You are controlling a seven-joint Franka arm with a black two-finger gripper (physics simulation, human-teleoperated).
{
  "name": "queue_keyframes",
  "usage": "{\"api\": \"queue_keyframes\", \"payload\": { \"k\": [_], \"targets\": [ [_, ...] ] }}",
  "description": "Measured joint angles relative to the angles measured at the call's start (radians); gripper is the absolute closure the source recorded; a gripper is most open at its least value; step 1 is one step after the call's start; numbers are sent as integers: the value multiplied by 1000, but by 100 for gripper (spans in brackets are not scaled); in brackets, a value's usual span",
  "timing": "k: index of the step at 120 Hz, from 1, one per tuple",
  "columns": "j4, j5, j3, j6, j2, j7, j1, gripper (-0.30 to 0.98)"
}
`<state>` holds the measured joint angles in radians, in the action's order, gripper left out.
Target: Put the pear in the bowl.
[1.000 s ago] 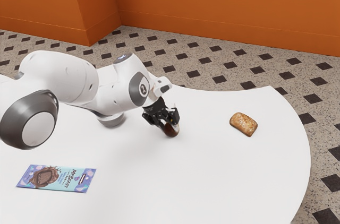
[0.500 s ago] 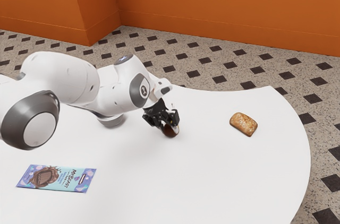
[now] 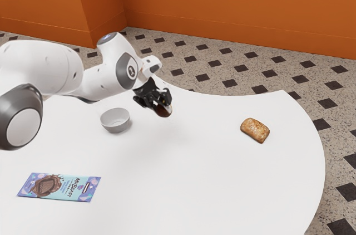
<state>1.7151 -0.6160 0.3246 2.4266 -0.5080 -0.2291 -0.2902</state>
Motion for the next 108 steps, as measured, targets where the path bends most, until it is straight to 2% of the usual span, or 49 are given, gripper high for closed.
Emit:
{"api": "queue_keyframes", "payload": {
  "k": [72,100,108],
  "targets": [
    [-4,34,233,-76,-20,-5,5,48],
    [-2,29,247,-105,-69,-16,39,47],
    [-6,22,247,-109,-84,-23,40,37]
  ]
}}
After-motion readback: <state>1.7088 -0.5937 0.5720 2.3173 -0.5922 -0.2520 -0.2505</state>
